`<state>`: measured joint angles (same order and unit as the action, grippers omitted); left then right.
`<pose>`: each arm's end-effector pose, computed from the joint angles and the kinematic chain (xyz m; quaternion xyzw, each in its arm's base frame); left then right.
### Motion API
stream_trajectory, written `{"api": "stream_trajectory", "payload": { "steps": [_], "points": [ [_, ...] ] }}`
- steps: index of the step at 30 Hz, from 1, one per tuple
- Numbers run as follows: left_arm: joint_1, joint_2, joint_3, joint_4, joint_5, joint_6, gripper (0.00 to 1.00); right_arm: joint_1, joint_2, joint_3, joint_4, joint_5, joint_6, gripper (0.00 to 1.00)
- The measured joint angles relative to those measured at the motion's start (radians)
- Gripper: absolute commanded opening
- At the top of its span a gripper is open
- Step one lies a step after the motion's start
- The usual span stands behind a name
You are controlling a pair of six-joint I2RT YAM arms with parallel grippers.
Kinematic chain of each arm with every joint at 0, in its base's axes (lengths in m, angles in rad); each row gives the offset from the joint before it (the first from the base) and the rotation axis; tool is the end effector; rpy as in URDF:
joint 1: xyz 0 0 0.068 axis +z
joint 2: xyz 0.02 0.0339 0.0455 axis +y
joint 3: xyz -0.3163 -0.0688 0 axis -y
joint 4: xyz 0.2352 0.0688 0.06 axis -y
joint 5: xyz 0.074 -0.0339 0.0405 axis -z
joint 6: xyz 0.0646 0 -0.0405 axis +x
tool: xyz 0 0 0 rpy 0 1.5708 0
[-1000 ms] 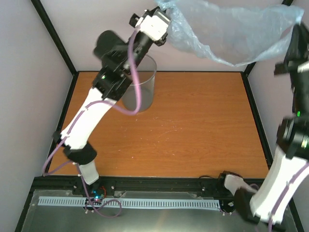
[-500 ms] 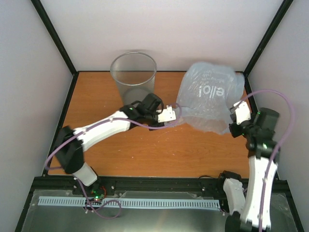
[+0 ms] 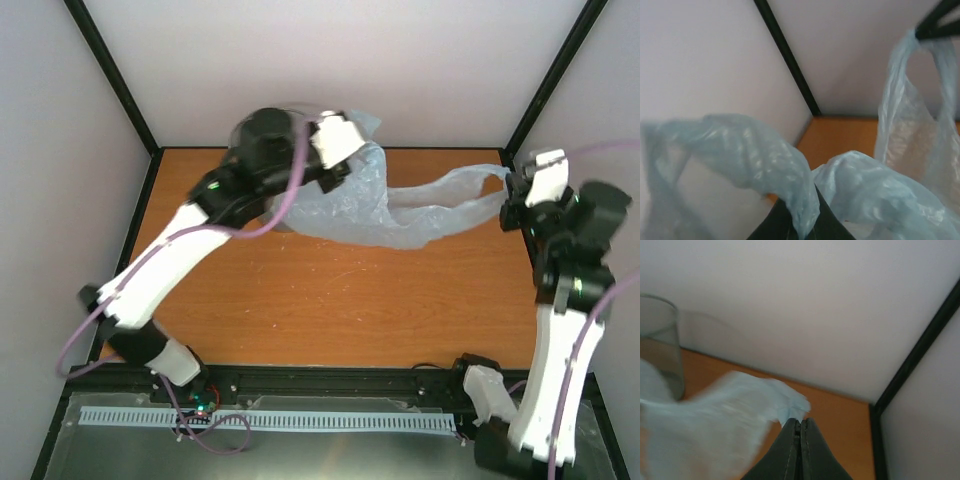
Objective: Put the trash bags into the trash bin
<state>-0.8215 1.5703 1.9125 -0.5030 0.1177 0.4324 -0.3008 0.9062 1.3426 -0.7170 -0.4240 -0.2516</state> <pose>0.2380 -0.2670 0.5431 0.4769 0.5933 -0.1690 0.6260 0.1420 -0.0162 0.4795 -0.1073 0.7840 0.0015 0.6114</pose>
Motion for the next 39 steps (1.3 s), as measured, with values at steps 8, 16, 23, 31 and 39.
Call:
{"api": "stream_trajectory", "payload": {
  "steps": [8,16,23,31,39],
  "points": [
    [0.080,0.438,0.181,-0.156,-0.018,-0.052,0.01,0.000,0.307,-0.021,0.000,0.056,0.068,0.03],
    [0.107,0.457,0.555,0.080,-0.048,0.090,0.01,0.000,0.362,0.509,0.124,0.088,0.103,0.03],
    [-0.023,0.041,0.260,0.259,0.026,0.209,0.01,0.001,-0.026,0.347,0.356,0.086,0.005,0.03],
    [-0.021,0.114,-0.471,0.002,0.121,0.103,0.01,0.001,-0.148,-0.506,0.076,0.200,-0.283,0.03],
    [-0.020,0.070,-0.731,-0.234,0.198,0.033,0.01,0.001,-0.344,-0.587,-0.173,0.108,-0.421,0.03]
  ]
}}
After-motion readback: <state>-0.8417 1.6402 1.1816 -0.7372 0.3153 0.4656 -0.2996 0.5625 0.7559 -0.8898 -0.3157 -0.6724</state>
